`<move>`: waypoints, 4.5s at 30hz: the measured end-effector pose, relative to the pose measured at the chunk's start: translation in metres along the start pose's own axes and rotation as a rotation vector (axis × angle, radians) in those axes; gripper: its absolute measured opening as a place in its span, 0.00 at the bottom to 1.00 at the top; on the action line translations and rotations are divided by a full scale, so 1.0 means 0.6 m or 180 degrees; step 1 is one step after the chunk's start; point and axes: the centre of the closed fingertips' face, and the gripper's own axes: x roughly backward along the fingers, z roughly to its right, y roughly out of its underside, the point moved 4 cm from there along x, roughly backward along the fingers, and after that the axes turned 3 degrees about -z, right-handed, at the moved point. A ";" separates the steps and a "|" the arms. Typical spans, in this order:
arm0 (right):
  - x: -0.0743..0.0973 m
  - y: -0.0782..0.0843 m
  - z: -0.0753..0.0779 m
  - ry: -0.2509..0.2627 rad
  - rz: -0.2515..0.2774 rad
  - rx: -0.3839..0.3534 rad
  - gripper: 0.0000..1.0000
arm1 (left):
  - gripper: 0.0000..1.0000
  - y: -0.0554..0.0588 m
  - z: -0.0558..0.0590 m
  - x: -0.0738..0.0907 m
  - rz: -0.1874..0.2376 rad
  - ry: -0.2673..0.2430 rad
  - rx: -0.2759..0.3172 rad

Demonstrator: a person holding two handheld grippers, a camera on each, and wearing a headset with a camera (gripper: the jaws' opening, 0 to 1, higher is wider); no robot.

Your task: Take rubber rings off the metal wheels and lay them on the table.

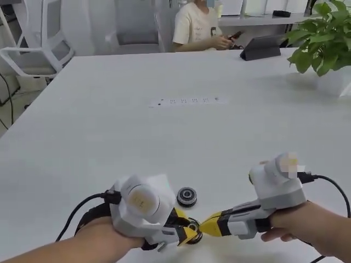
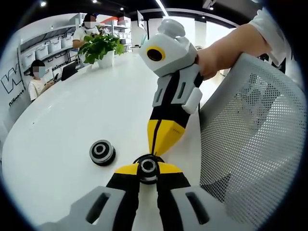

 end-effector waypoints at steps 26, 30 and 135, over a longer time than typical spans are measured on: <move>0.004 -0.011 -0.010 -0.0050 0.0067 0.0010 0.00 | 0.31 -0.014 0.006 0.042 0.0058 0.0134 0.0097; 0.005 -0.012 -0.012 -0.0058 0.0059 0.0017 0.00 | 0.39 -0.018 0.011 0.052 0.0092 0.0192 0.0069; -0.074 -0.063 0.003 0.0402 -0.0206 0.0264 0.09 | 0.72 0.035 -0.021 0.234 0.0501 -0.0327 0.0552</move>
